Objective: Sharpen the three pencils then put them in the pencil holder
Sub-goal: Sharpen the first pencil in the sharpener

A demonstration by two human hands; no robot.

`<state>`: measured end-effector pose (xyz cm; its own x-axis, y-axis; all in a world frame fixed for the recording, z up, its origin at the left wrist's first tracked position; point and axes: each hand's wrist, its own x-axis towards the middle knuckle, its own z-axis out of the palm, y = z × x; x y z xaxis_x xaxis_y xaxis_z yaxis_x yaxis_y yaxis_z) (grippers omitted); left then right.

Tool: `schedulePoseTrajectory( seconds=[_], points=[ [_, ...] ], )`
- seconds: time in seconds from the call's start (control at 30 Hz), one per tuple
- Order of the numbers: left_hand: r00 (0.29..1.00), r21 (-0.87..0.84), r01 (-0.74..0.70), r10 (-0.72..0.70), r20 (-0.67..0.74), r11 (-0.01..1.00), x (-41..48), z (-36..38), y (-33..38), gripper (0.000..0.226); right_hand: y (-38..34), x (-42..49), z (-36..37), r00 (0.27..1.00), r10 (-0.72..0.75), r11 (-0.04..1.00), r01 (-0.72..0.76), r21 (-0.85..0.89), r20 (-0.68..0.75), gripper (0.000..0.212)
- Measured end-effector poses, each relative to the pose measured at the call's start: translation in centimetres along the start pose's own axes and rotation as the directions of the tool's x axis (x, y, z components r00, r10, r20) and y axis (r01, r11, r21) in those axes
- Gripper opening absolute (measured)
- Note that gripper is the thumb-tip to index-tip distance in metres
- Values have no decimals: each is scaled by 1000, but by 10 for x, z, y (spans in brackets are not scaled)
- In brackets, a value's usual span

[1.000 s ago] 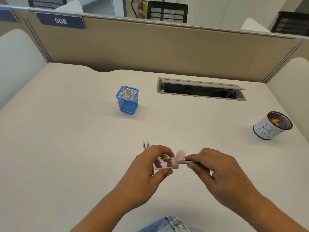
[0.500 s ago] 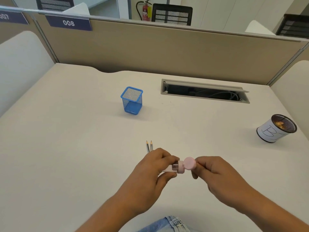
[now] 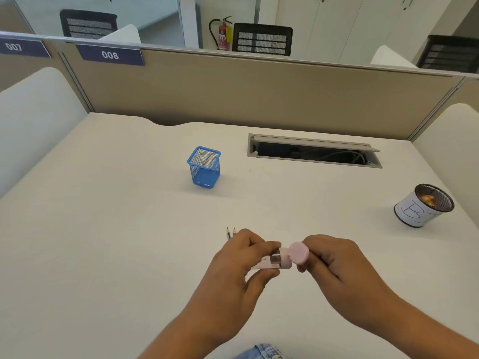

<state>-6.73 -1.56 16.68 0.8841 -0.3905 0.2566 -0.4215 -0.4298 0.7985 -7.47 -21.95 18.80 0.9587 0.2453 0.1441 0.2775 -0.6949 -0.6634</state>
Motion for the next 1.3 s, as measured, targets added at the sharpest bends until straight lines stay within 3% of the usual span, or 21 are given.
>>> schedulePoseTrajectory(
  seconds=[0.07,0.2,0.27,0.37,0.43,0.5,0.63,0.7,0.77,0.8,0.87,1.0,1.07,1.1,1.17,1.23,1.3],
  points=[
    [1000,-20,-2,1,-11,1000,0,-1,2,29,-9,2,-5,998,45,997,-48,54,49,36],
    [1000,-51,16,-16,7,999,-1,-7,2,29,-19,1,-19,979,69,974,-108,199,190,13],
    [1000,-64,17,-17,0,998,-2,-10,3,28,-15,0,-23,985,-1,994,-17,106,170,10],
    [1000,-63,12,-13,-11,998,-3,-12,5,28,-9,2,-22,972,-219,932,234,-278,86,25],
    [1000,-64,4,-5,-21,998,-3,-13,6,28,-8,2,-19,963,-259,898,269,-348,76,24],
    [999,-61,-10,8,-33,998,-4,-12,7,28,-11,0,-16,971,-226,924,238,-301,74,20],
    [996,-7,-72,71,-55,997,-7,-9,5,30,-18,-1,-14,991,-60,996,67,-56,117,35],
    [992,52,-107,110,-58,993,-8,-6,3,30,-20,1,-16,972,137,985,-153,75,193,40],
    [989,126,-137,142,-36,983,-8,-4,1,31,-23,6,-20,846,387,840,-488,239,368,38],
    [988,147,-146,151,-23,978,-8,-3,1,32,-25,8,-22,770,444,741,-603,297,458,33],
    [990,132,-134,138,-23,982,-7,-4,-1,31,-27,12,-26,718,460,659,-671,340,523,32],
    [999,0,-37,37,-33,999,-1,-13,0,29,-32,14,-24,865,308,870,-424,251,396,38],
    [1000,-49,7,-8,-24,999,0,-17,1,28,-28,13,-24,953,121,971,-171,165,278,23],
    [999,-68,23,-24,-21,997,1,-18,2,28,-23,12,-25,979,-16,1000,12,22,202,15],
    [999,-97,44,-46,-14,994,2,-20,3,28,-18,14,-28,956,-266,906,293,-305,128,17],
    [999,-116,46,-48,-13,992,3,-21,5,28,-15,16,-25,925,-360,808,375,-454,123,21],
    [999,-99,25,-28,-24,995,4,-20,7,29,-15,17,-22,921,-371,796,382,-469,121,22]
  ],
)
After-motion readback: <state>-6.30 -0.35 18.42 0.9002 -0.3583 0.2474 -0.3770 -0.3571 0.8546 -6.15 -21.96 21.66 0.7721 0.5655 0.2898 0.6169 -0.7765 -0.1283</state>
